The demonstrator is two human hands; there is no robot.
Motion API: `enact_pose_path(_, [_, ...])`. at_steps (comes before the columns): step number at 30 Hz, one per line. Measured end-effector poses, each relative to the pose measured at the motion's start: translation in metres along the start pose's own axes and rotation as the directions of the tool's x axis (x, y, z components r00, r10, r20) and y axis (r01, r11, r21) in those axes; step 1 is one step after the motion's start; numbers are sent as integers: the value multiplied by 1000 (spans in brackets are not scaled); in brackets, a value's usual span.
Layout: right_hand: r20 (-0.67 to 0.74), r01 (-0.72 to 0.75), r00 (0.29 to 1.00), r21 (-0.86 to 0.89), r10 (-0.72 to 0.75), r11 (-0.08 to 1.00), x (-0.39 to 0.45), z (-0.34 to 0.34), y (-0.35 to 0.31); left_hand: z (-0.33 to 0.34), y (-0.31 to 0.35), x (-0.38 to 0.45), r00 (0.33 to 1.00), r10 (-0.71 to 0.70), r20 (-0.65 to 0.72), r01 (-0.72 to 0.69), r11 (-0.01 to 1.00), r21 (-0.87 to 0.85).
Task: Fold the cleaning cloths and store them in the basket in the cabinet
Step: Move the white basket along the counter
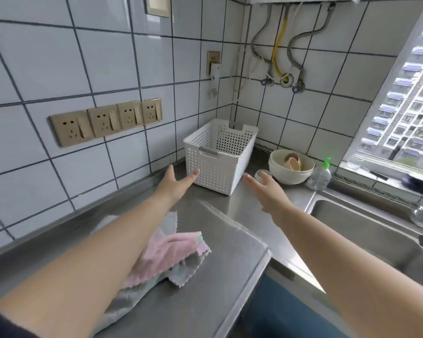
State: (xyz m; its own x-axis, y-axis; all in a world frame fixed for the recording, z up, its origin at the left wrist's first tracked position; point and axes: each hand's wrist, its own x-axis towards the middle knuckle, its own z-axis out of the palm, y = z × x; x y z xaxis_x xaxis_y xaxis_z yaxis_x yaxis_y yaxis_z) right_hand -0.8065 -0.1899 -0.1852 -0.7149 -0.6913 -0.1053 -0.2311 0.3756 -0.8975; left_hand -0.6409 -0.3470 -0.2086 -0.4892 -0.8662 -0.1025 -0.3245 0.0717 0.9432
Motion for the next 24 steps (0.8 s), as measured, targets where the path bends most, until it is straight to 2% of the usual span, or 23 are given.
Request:
enact_pose_path(4, [5, -59, 998, 47, 58, 997, 66, 4, 1, 12, 9, 75, 1000, -10, 13, 10, 1000, -10])
enact_pose_path(13, [14, -132, 991, 88, 131, 987, 200, 24, 8, 30, 1, 230, 998, -10, -56, 13, 998, 54])
enact_pose_path(19, [-11, -221, 975, 96, 223, 971, 263, 50, 23, 45, -16, 293, 996, -27, -82, 30, 999, 40])
enact_pose_path(24, [17, -253, 967, 219, 255, 943, 294, 67, 30, 49, -23, 325, 991, -52, -122, 47, 998, -44])
